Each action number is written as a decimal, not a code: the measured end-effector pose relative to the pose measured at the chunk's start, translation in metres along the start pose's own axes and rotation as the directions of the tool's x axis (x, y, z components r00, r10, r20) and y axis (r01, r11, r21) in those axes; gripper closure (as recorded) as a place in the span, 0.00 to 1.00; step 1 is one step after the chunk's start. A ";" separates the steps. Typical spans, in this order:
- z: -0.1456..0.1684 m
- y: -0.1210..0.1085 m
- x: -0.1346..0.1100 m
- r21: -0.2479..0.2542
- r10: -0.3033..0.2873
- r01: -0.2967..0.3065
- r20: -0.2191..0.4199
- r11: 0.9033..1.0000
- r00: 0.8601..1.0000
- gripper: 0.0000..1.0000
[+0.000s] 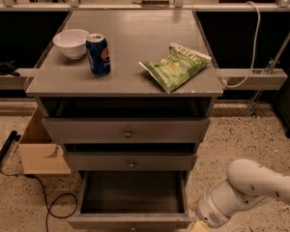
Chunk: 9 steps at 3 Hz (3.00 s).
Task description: Close bottom drawer
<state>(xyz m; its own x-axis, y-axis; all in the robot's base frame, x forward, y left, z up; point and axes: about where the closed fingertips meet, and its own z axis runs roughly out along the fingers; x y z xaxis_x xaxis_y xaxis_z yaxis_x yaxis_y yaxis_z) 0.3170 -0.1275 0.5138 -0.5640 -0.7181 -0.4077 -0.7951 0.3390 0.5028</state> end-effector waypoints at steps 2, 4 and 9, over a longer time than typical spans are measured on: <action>0.031 -0.028 0.007 0.206 0.141 -0.121 -0.083 0.971 0.987 0.00; 0.031 -0.035 0.004 0.279 0.161 -0.139 -0.055 0.950 0.985 0.00; 0.046 -0.046 -0.012 0.498 0.158 -0.212 0.148 0.841 0.976 0.00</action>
Offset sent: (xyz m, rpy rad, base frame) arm 0.0272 0.0045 -0.0593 -0.3132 -0.0812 -0.2397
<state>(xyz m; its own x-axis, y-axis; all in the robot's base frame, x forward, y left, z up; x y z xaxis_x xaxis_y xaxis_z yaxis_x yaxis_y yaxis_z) 0.3497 -0.1064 0.4601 -0.7095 -0.5575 -0.4311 -0.6602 0.7397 0.1300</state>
